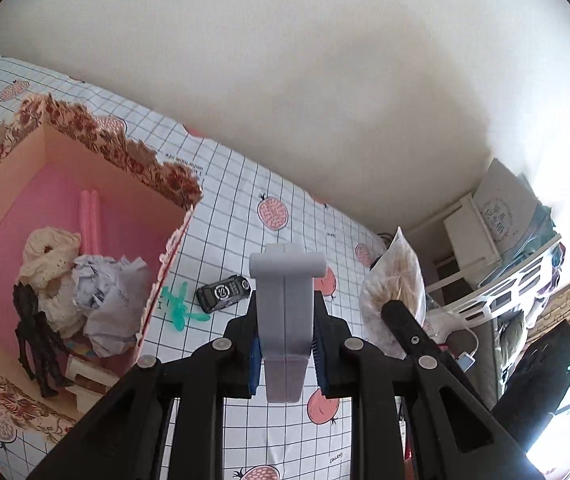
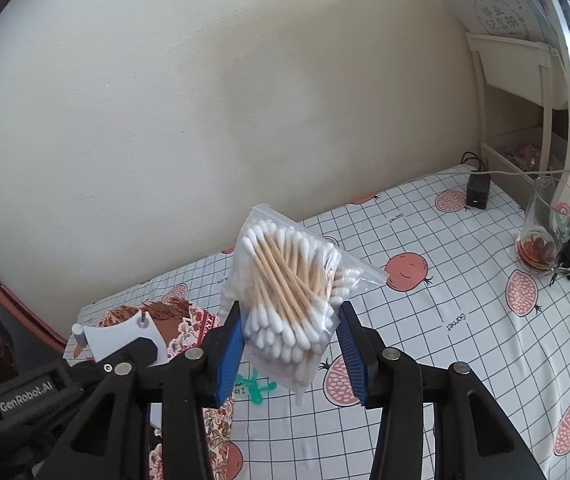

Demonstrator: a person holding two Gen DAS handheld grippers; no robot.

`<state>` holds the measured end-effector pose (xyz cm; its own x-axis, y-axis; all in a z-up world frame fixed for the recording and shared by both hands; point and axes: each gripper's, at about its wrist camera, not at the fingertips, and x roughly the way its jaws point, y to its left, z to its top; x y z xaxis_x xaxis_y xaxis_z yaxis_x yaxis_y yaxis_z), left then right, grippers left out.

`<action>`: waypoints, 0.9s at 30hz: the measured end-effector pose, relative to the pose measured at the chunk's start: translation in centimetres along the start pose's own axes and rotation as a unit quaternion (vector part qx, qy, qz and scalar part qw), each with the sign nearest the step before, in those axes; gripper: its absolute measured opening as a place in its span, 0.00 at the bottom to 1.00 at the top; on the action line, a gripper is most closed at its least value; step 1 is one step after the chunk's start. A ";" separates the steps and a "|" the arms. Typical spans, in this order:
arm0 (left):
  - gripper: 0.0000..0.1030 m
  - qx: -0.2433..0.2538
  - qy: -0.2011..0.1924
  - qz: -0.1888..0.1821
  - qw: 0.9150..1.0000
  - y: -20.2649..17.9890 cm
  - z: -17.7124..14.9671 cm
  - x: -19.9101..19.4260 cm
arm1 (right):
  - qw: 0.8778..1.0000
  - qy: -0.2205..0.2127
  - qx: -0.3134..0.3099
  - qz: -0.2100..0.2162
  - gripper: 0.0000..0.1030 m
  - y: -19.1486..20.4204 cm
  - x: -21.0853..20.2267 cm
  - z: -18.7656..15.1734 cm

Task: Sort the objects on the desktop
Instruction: 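Lift the white holder and swab bag and carry both over the gift box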

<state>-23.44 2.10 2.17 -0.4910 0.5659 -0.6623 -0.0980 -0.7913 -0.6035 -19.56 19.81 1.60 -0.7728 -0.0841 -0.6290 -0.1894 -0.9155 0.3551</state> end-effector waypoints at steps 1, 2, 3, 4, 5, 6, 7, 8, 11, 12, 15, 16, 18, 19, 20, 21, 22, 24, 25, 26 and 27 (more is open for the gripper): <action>0.21 -0.001 -0.009 0.002 1.000 0.1 0.3 -0.6 | 1.000 -0.003 -0.002 0.004 0.46 0.4 -0.1 0.1; 0.21 -0.002 -0.017 0.003 1.000 0.2 0.6 -1.1 | 1.000 -0.006 -0.005 0.009 0.46 0.9 -0.4 0.2; 0.21 -0.004 -0.024 0.003 1.000 0.3 0.9 -1.6 | 1.000 -0.010 -0.009 0.014 0.46 1.3 -0.6 0.2; 0.21 -0.006 -0.030 0.003 1.000 0.5 1.1 -2.0 | 1.000 -0.013 -0.014 0.018 0.46 1.8 -0.8 0.3; 0.21 -0.009 -0.036 0.005 0.999 0.7 1.3 -2.5 | 0.999 -0.015 -0.018 0.022 0.46 2.3 -1.0 0.3; 0.21 -0.012 -0.042 0.009 0.999 1.0 1.5 -2.9 | 0.999 -0.017 -0.022 0.027 0.46 2.8 -1.1 0.3; 0.21 -0.016 -0.048 0.015 0.999 1.3 1.7 -3.3 | 0.999 -0.018 -0.026 0.033 0.46 3.3 -1.2 0.3; 0.21 -0.018 -0.054 0.021 0.998 1.6 1.9 -3.6 | 0.999 -0.017 -0.031 0.039 0.46 3.8 -1.3 0.2; 0.21 -0.030 -0.071 0.044 0.996 2.8 2.5 -4.6 | 0.997 -0.013 -0.049 0.052 0.46 5.4 -1.3 -0.2; 0.21 -0.037 -0.075 0.051 0.995 3.4 2.6 -5.1 | 0.997 -0.011 -0.054 0.056 0.46 5.9 -1.2 -0.5; 0.21 -0.057 -0.084 0.061 0.993 4.9 2.9 -5.9 | 0.995 -0.001 -0.070 0.068 0.46 7.6 -0.7 -1.2; 0.21 -0.063 -0.086 0.062 0.992 5.3 2.9 -6.0 | 0.995 0.003 -0.075 0.072 0.46 8.1 -0.5 -1.4; 0.21 -0.076 -0.086 0.059 0.992 6.1 2.8 -6.1 | 0.993 0.010 -0.084 0.078 0.46 9.0 -0.2 -1.9; 0.21 -0.082 -0.086 0.059 0.991 6.4 2.9 -6.1 | 0.993 0.014 -0.086 0.081 0.46 9.4 0.0 -2.2; 0.21 -0.086 -0.088 0.061 0.991 6.7 2.9 -6.2 | 0.993 0.017 -0.087 0.084 0.46 9.6 0.2 -2.4; 0.21 -0.087 -0.090 0.066 0.990 7.0 2.9 -6.3 | 0.992 0.020 -0.088 0.087 0.46 9.9 0.3 -2.7; 0.21 -0.089 -0.091 0.071 0.989 7.3 2.9 -6.3 | 0.992 0.023 -0.090 0.090 0.46 10.3 0.5 -2.9; 0.21 -0.096 -0.093 0.078 0.988 7.9 3.0 -6.8 | 0.991 0.029 -0.094 0.095 0.46 10.9 0.7 -3.4; 0.21 -0.100 -0.094 0.081 0.987 8.3 3.1 -6.8 | 0.990 0.033 -0.097 0.099 0.46 11.2 1.0 -3.7; 0.21 -0.105 -0.094 0.083 0.987 8.7 3.1 -6.9 | 0.989 0.037 -0.101 0.101 0.46 11.5 1.3 -3.9; 0.21 -0.111 -0.094 0.086 0.986 9.1 3.1 -7.1 | 0.988 0.041 -0.105 0.103 0.46 11.7 1.7 -4.1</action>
<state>-23.49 -9.87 2.72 -0.6372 0.3579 -0.6826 0.1831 -0.7900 -0.5852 -20.62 7.29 1.82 -0.7280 -0.3006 -0.6162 0.1031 -0.9365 0.3351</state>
